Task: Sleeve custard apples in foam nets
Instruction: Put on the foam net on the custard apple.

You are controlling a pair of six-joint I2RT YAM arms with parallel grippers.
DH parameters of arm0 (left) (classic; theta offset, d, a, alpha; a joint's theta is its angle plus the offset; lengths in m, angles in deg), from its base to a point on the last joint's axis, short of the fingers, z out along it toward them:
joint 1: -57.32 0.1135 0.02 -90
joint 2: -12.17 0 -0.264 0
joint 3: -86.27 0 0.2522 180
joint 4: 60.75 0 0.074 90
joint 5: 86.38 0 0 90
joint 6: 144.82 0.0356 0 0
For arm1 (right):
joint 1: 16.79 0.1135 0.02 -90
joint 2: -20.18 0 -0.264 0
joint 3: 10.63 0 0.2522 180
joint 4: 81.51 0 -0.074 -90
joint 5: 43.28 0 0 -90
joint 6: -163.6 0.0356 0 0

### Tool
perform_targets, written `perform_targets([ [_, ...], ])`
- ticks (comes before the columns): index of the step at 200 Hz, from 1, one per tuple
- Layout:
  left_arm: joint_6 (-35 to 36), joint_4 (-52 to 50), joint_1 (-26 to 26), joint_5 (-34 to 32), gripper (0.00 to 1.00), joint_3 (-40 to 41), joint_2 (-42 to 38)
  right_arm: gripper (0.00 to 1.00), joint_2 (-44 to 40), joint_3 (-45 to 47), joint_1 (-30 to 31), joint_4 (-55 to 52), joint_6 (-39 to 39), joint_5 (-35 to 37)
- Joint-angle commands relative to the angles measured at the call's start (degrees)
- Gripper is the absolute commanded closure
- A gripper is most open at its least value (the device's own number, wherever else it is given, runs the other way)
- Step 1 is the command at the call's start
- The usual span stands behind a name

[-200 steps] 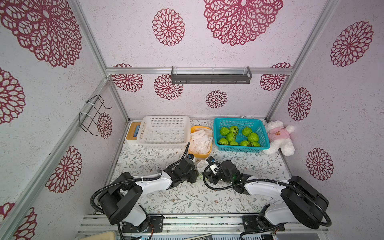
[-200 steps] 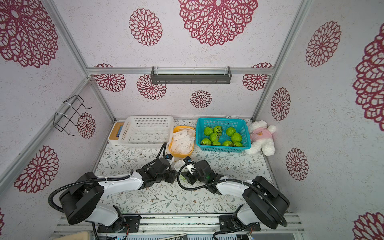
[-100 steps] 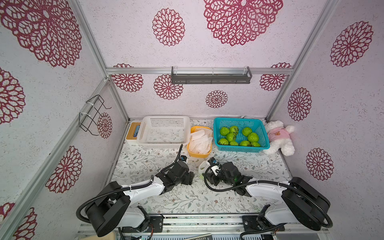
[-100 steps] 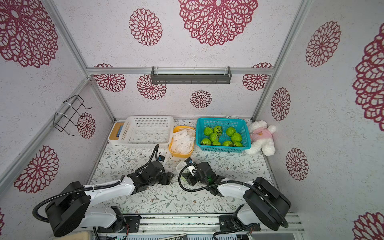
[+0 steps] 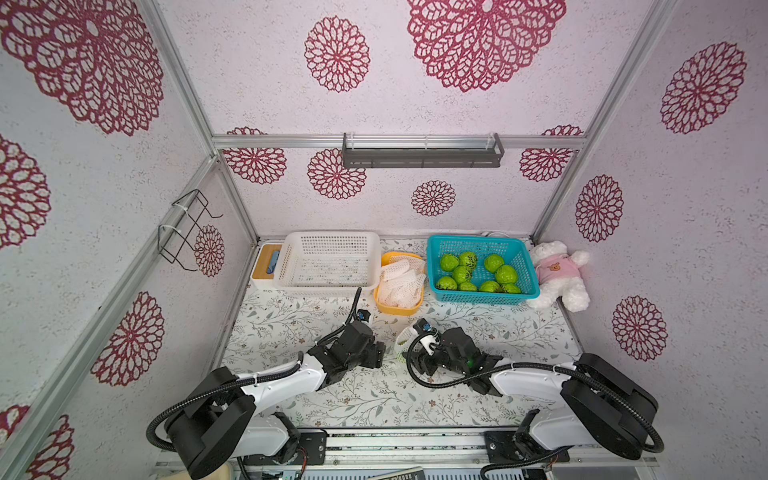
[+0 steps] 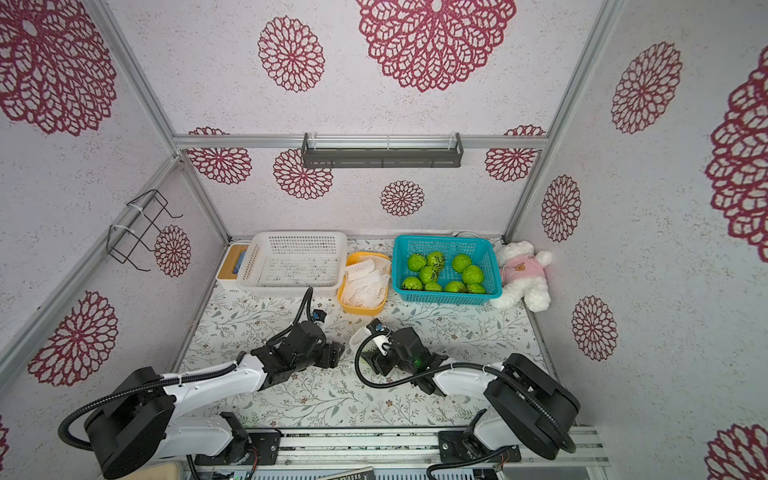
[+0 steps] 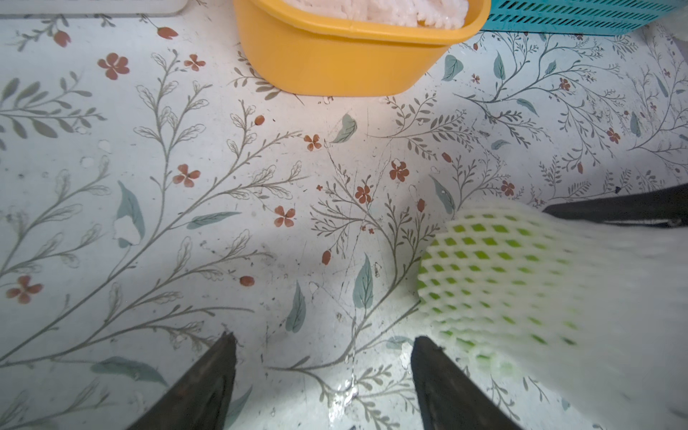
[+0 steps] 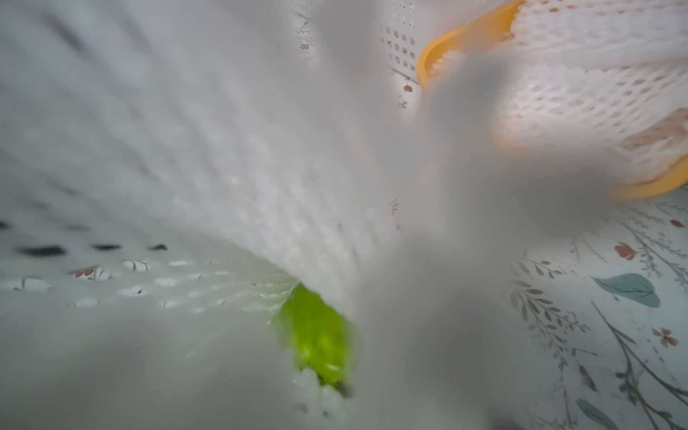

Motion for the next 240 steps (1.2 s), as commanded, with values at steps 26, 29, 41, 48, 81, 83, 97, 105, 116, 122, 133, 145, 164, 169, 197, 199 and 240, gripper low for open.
perform_targets([
  [26, -0.7, 0.0, 0.5, -0.4, 0.23, 0.4, -1.5, 0.3, 0.2, 2.0, 0.6, -2.0, -0.4, 0.0],
  [29, -0.7, 0.0, 0.5, -0.3, 0.23, 0.4, -1.5, 0.3, 0.2, 2.1, 0.6, -2.0, -0.4, -0.1],
  [41, -0.8, 0.0, 0.5, -0.3, 0.23, 0.3, -1.5, 0.3, 0.4, 1.9, 0.7, -1.7, -0.6, -0.1],
  [48, -0.8, -0.1, 0.5, -0.2, 0.23, 0.4, -1.5, 0.3, 0.5, 2.0, 0.7, -1.5, -0.6, -0.1],
  [81, -0.8, 0.2, 0.5, 0.6, 0.23, -0.1, -1.6, 0.28, 1.7, 2.0, 0.8, -1.0, -0.9, -0.9],
  [83, -0.8, 0.3, 0.6, 0.7, 0.23, -0.2, -1.6, 0.28, 1.7, 2.0, 0.8, -0.9, -0.9, -0.9],
  [97, -0.4, 0.7, 0.5, 1.5, 0.23, -0.2, -1.7, 0.27, 1.5, 2.3, 0.8, -0.9, -1.0, -0.9],
  [105, -0.2, 0.8, 0.5, 1.9, 0.22, -0.3, -1.9, 0.27, 1.2, 2.5, 0.8, -1.0, -1.1, -0.8],
  [116, 0.2, 1.0, 0.6, 2.6, 0.21, -0.2, -2.1, 0.26, 0.7, 2.9, 0.8, -0.6, -1.1, -0.6],
  [122, 0.5, 1.0, 0.5, 2.9, 0.21, -0.3, -2.1, 0.26, 0.4, 3.1, 0.9, -0.5, -1.0, -0.4],
  [133, 0.7, 0.8, 0.5, 3.5, 0.21, -0.5, -2.2, 0.25, -0.1, 3.5, 0.8, -0.4, -1.1, -0.2],
  [145, 0.8, 0.7, 0.6, 3.9, 0.21, -0.8, -2.2, 0.25, -0.7, 3.9, 0.9, -0.4, -1.0, 0.2],
  [164, 1.0, 0.9, 0.5, 5.4, 0.21, -1.1, -2.1, 0.24, -1.8, 4.5, 0.8, -0.3, -0.6, 0.4],
  [169, 1.1, 1.0, 0.6, 5.9, 0.21, -1.2, -2.0, 0.24, -2.2, 4.7, 0.8, -0.2, -0.5, 0.3],
  [197, 2.3, 1.5, 0.5, 8.7, 0.2, -1.6, -1.8, 0.23, -3.2, 5.1, 0.8, 0.1, -0.6, 0.5],
  [199, 2.3, 1.5, 0.5, 8.8, 0.2, -1.7, -1.9, 0.22, -3.2, 5.0, 0.8, 0.1, -0.6, 0.5],
  [240, 4.8, 2.0, 0.2, 9.9, 0.14, -1.0, -4.5, 0.22, -2.3, 3.9, 0.0, 0.2, -0.4, 0.3],
])
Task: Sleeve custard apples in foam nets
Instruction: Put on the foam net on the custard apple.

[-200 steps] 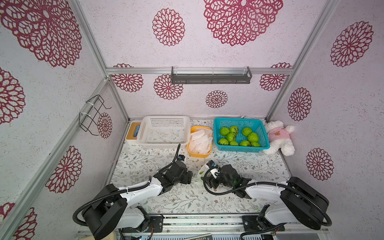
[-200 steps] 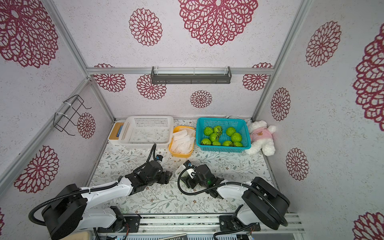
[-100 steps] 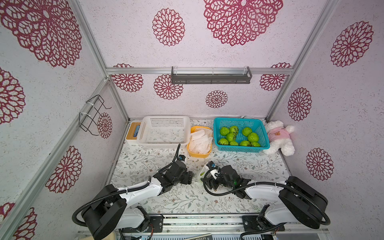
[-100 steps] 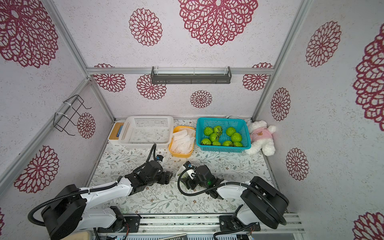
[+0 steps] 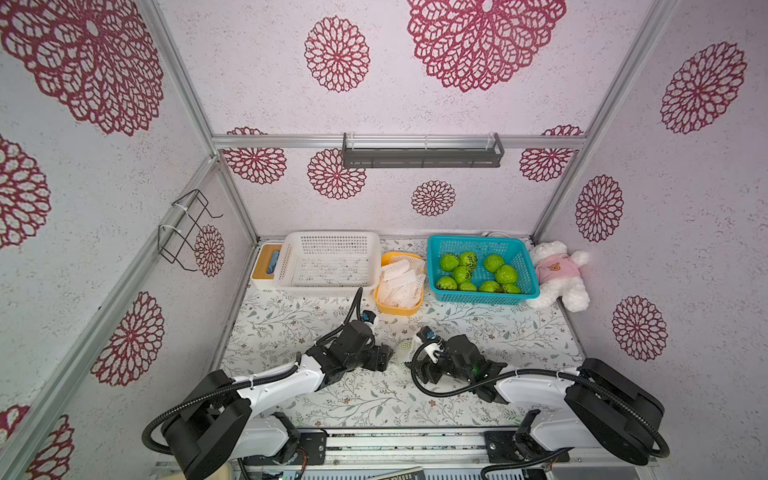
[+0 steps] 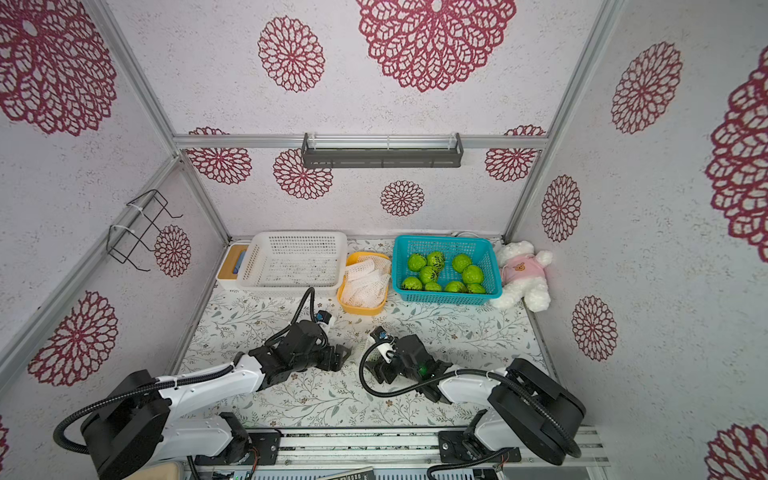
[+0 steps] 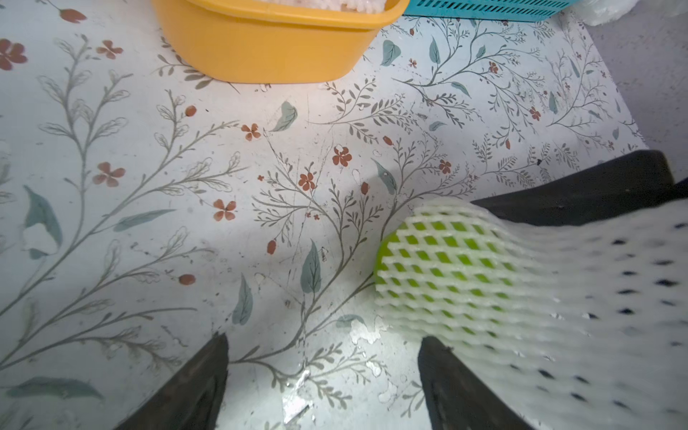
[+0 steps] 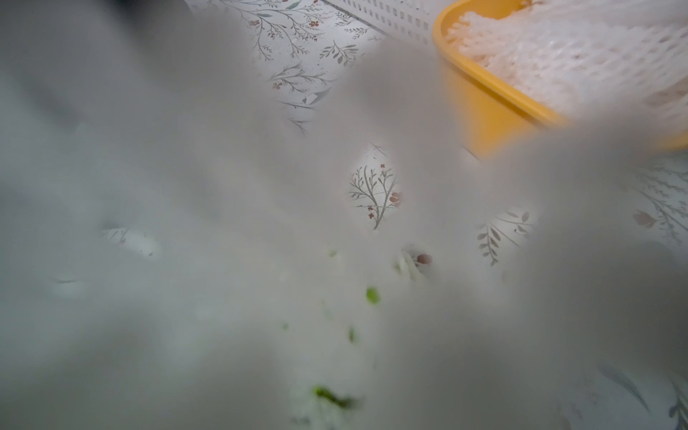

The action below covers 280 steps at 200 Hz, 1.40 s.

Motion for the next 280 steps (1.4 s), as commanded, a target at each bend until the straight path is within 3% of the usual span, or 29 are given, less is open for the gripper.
perform_targets([
  [1, 2.3, 1.6, 0.2, 1.3, 0.14, -0.8, -2.9, 0.22, -0.1, -0.8, -0.6, -1.7, -0.2, 0.8],
  [44, 1.7, 5.2, 0.1, 1.6, 0.22, -1.5, -2.3, 0.23, 1.7, -1.7, -1.5, -1.1, -0.6, -0.8],
  [95, -0.2, 11.6, 0.1, 7.6, 0.33, -6.3, 9.3, 0.28, -0.6, 1.5, -1.8, 3.0, -2.1, -0.7],
  [164, -3.6, 17.4, 0.1, 14.4, 0.44, -8.2, 17.6, 0.34, 0.6, 3.9, -1.9, 10.1, -2.7, 1.3],
  [280, -5.1, 17.8, 0.1, 13.9, 0.99, -8.0, 19.5, 0.35, 0.6, 4.2, -3.2, 10.4, -0.5, 5.9],
])
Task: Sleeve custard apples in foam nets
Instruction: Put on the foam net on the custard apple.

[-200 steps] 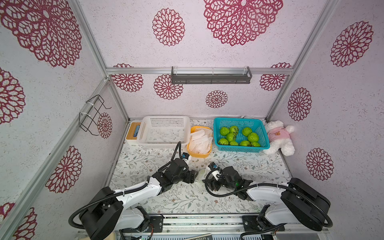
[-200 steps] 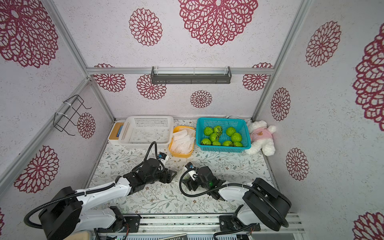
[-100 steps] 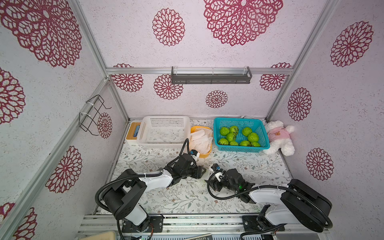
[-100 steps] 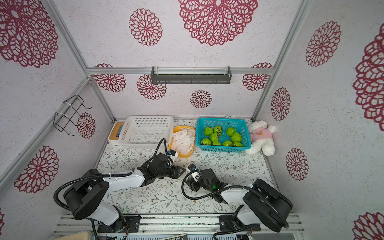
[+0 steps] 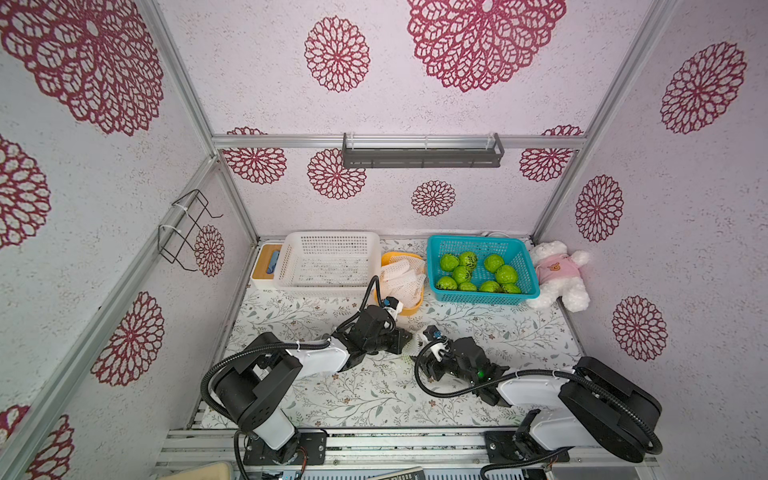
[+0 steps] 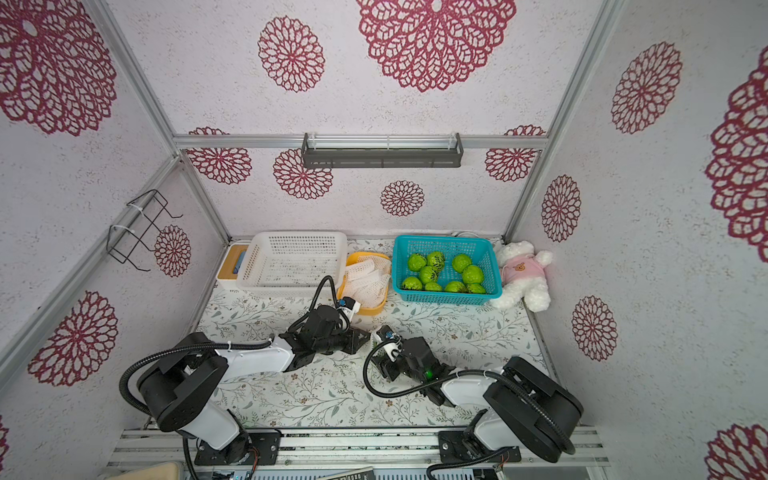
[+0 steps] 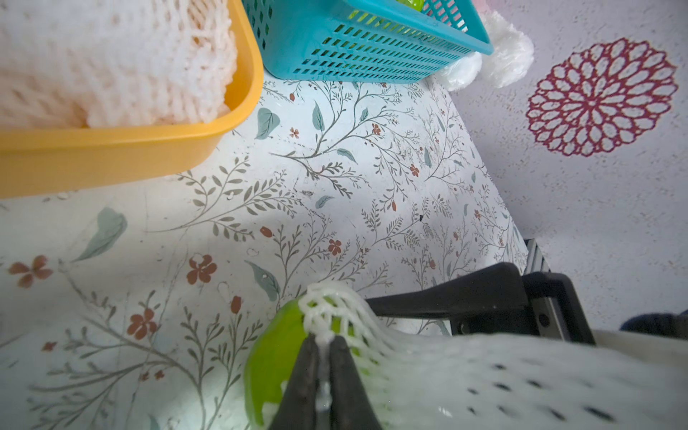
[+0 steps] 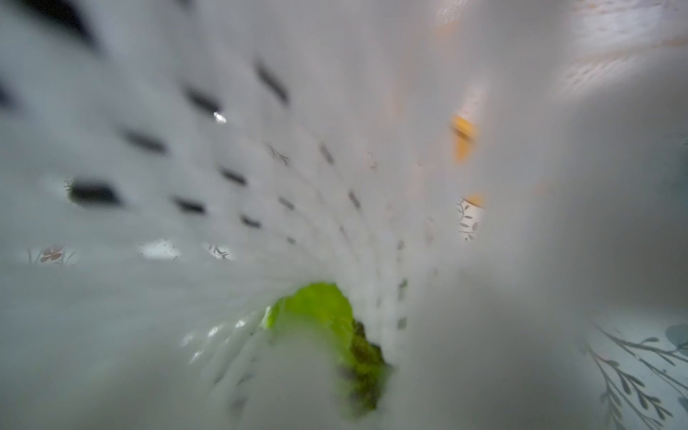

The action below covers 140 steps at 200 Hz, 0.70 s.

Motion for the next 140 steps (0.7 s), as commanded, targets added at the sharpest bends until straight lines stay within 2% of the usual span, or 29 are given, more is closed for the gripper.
perform_targets([
  [1, 0.0, -3.1, 0.0, -0.2, 0.99, 0.7, 0.5, 0.35, -0.5, 0.4, -0.8, 0.7, 0.8, 3.1],
  [52, -0.1, -5.2, 0.3, -4.0, 1.0, 0.2, 1.9, 0.34, -2.0, 2.0, -1.0, 1.4, 1.5, 4.9],
  [140, -1.4, -5.4, 0.9, -3.3, 1.0, -2.5, 6.8, 0.34, -2.3, 3.5, -1.2, 2.2, 2.6, 3.9],
])
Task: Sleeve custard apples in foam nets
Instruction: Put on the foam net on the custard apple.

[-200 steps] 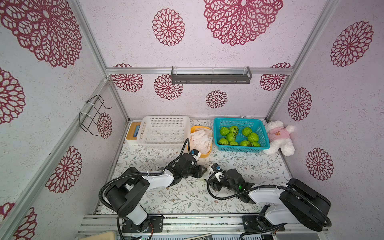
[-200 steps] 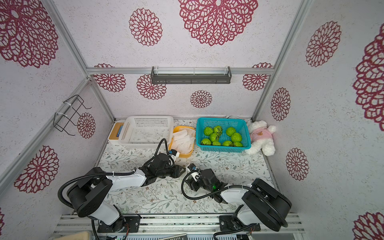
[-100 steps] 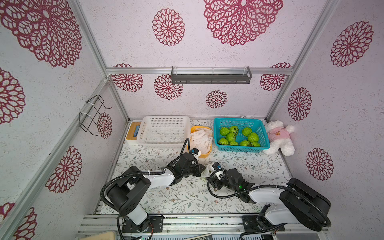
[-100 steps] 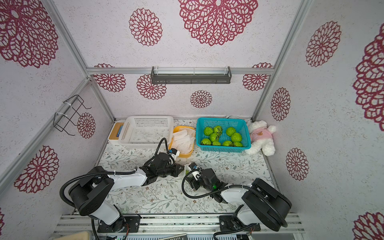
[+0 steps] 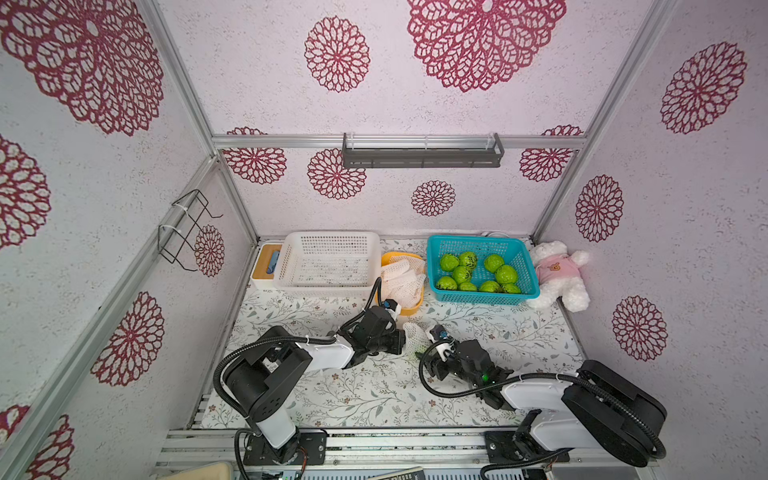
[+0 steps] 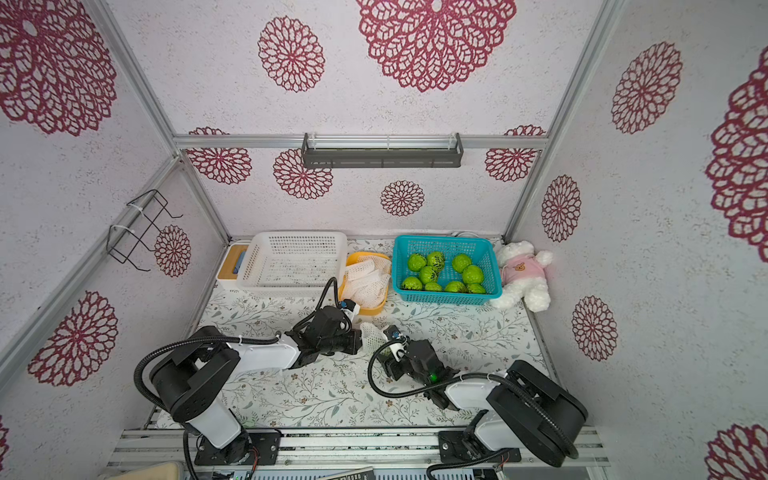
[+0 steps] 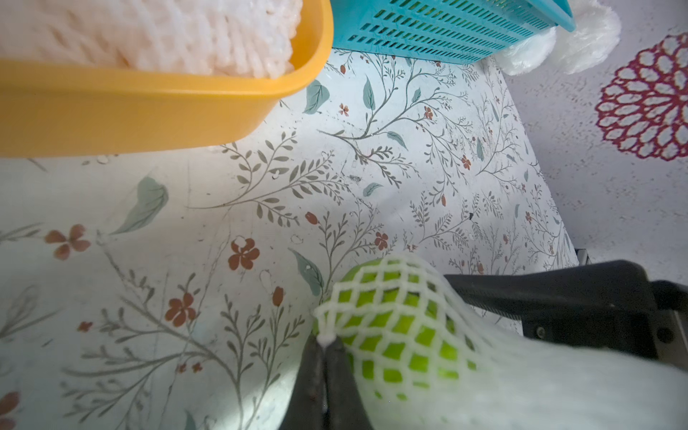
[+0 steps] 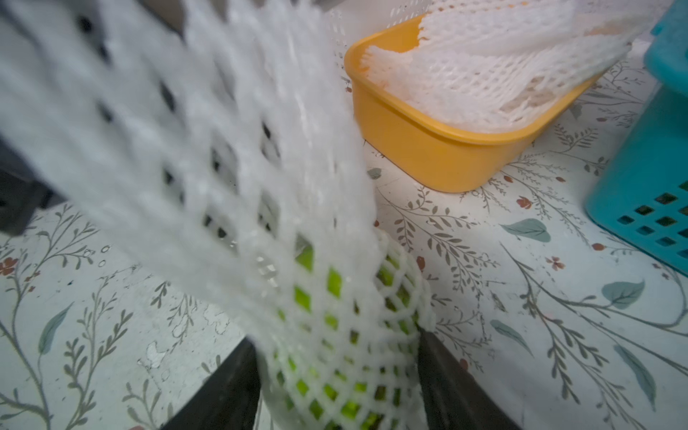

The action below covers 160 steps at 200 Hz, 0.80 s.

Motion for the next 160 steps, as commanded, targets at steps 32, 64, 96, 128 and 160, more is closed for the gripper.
perform_targets([
  [32, -1.4, -2.0, 0.4, -0.9, 1.0, -0.9, 4.0, 0.34, -0.7, 0.8, -0.5, 0.2, 1.3, 0.2],
  [64, -1.8, -2.3, 0.3, -0.3, 1.0, -1.8, 5.5, 0.31, -1.7, 1.0, -0.5, -0.5, 2.0, 0.3],
  [96, -2.3, -2.5, 0.3, -0.3, 1.0, -2.8, 6.0, 0.28, -2.5, 0.9, -0.6, -1.4, 2.9, 0.1],
  [128, -2.3, -3.0, 0.3, -1.5, 1.0, -3.0, 5.4, 0.22, -5.3, -0.1, -0.7, -4.1, 4.8, -1.8],
  [160, -1.8, -4.3, 0.3, -2.8, 1.0, -3.3, 4.5, 0.15, -14.1, -1.0, -0.8, -11.0, 6.8, -2.4],
])
